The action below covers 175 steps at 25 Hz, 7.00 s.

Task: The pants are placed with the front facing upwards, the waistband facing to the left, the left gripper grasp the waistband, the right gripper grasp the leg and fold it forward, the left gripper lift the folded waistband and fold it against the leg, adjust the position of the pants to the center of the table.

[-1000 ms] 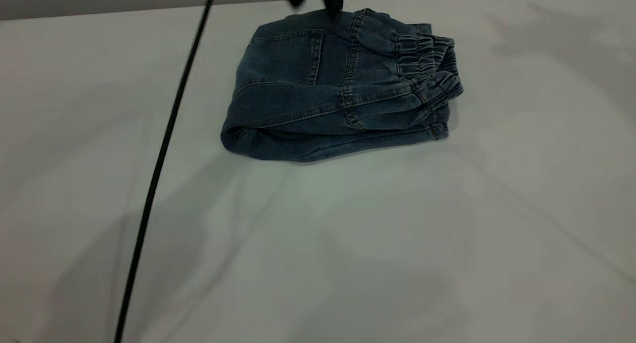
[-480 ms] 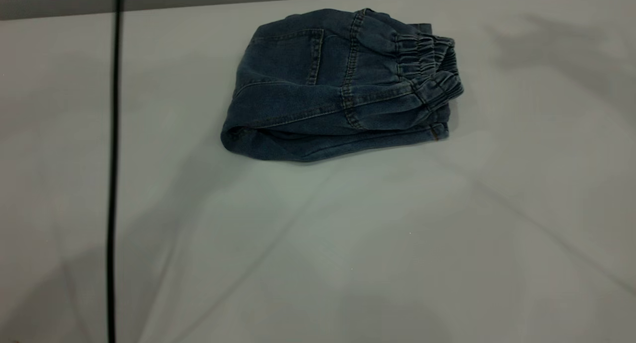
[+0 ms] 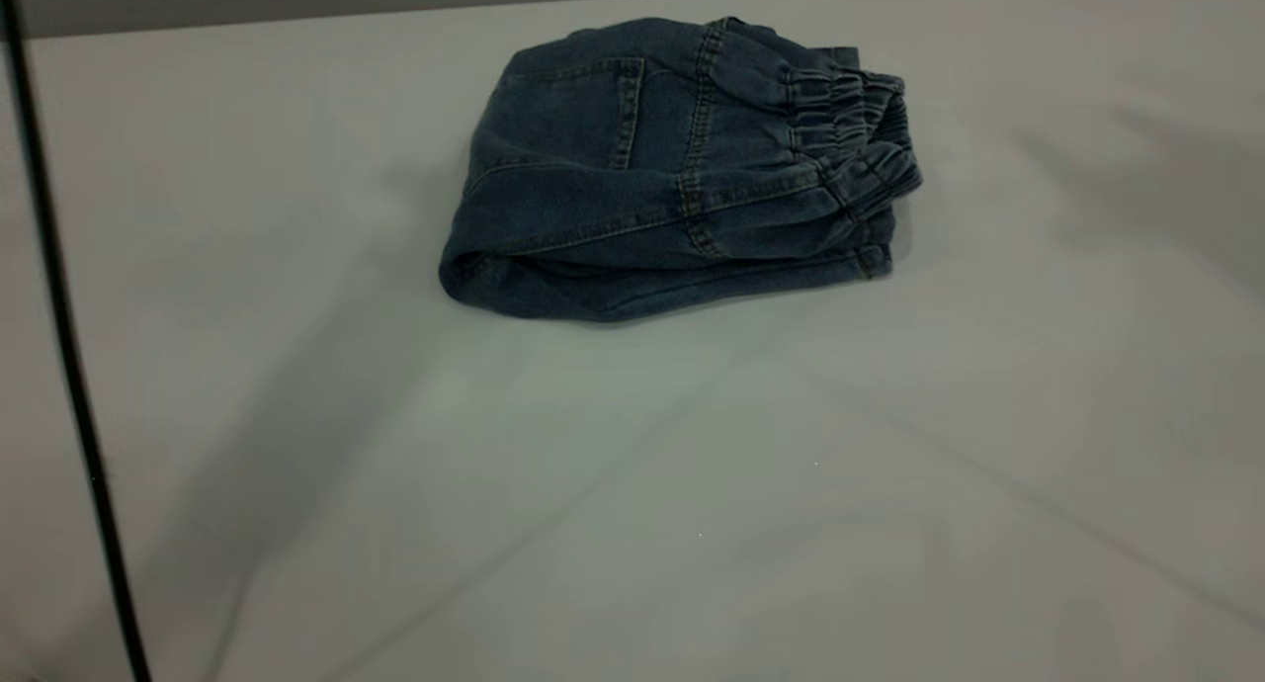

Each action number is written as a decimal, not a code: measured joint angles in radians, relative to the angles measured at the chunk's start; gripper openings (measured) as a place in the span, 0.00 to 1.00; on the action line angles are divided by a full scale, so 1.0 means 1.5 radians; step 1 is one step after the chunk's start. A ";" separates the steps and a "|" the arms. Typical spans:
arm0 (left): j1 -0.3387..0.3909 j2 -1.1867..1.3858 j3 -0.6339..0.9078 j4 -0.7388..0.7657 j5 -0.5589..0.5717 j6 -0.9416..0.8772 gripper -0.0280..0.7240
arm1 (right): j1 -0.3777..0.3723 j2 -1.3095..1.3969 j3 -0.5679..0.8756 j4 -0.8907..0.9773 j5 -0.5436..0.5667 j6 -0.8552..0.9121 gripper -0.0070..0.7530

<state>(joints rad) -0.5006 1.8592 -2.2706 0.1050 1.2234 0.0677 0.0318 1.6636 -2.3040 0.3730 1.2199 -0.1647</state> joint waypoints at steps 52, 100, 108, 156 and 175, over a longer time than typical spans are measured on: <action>0.000 -1.081 1.111 -0.059 -0.004 -0.033 0.64 | 0.000 -1.033 1.147 -0.074 -0.053 -0.074 0.63; -0.001 -1.081 1.176 -0.124 -0.093 0.038 0.64 | 0.000 -1.109 1.192 -0.090 -0.085 -0.066 0.63; 0.038 -1.085 1.176 -0.125 -0.094 0.037 0.64 | 0.000 -1.109 1.192 -0.090 -0.085 -0.066 0.63; 0.333 -1.239 1.176 -0.124 -0.092 0.036 0.64 | 0.052 -1.109 1.192 -0.084 -0.085 -0.066 0.63; 0.333 -1.239 1.176 -0.124 -0.092 0.036 0.64 | 0.061 -1.109 1.197 -0.208 -0.104 0.049 0.63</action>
<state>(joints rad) -0.0012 0.0000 -0.5066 -0.0807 1.0848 0.1224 0.1226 0.0000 -0.5080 0.0609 1.0643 -0.0914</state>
